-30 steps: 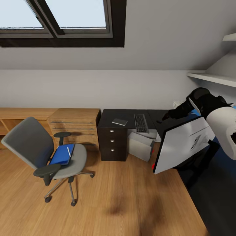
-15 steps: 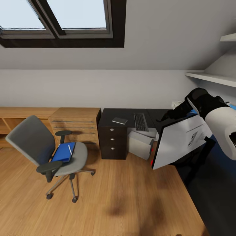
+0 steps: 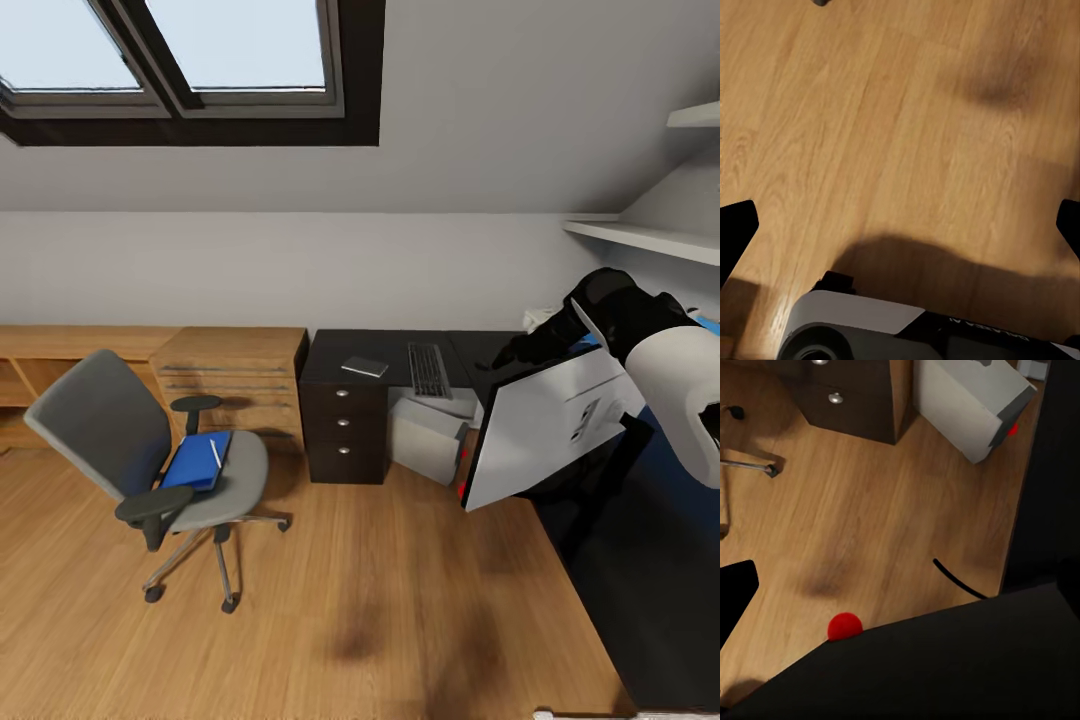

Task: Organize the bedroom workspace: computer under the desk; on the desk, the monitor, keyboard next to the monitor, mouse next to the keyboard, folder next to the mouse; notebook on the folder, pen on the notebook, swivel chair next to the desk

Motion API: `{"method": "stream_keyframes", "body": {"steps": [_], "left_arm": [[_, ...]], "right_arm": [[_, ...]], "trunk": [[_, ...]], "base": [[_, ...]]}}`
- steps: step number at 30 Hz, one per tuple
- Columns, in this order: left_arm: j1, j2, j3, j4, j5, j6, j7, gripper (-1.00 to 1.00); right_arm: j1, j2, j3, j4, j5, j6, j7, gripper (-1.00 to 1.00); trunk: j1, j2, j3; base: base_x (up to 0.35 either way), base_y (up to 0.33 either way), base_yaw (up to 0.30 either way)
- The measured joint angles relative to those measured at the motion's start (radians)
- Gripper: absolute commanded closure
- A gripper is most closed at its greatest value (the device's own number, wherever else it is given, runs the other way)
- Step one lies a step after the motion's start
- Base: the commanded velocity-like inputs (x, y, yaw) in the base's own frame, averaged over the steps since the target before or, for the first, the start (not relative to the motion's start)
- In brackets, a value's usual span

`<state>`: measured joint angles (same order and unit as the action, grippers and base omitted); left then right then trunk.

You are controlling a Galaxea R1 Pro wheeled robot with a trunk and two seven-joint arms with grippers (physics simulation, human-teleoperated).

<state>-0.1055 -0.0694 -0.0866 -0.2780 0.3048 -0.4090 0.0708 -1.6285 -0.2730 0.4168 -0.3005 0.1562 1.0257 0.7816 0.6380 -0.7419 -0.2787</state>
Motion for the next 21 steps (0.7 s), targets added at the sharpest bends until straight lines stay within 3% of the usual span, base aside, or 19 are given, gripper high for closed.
{"method": "stream_keyframes", "body": {"steps": [21], "left_arm": [[0.0,0.0,0.0,0.0,-0.001,-0.002,0.0,-1.0]], "right_arm": [[0.0,0.001,0.016,0.0,0.0,-0.001,-0.001,-1.0]], "trunk": [[0.0,0.0,0.0]], "base": [[-0.053,0.0,0.0]]}}
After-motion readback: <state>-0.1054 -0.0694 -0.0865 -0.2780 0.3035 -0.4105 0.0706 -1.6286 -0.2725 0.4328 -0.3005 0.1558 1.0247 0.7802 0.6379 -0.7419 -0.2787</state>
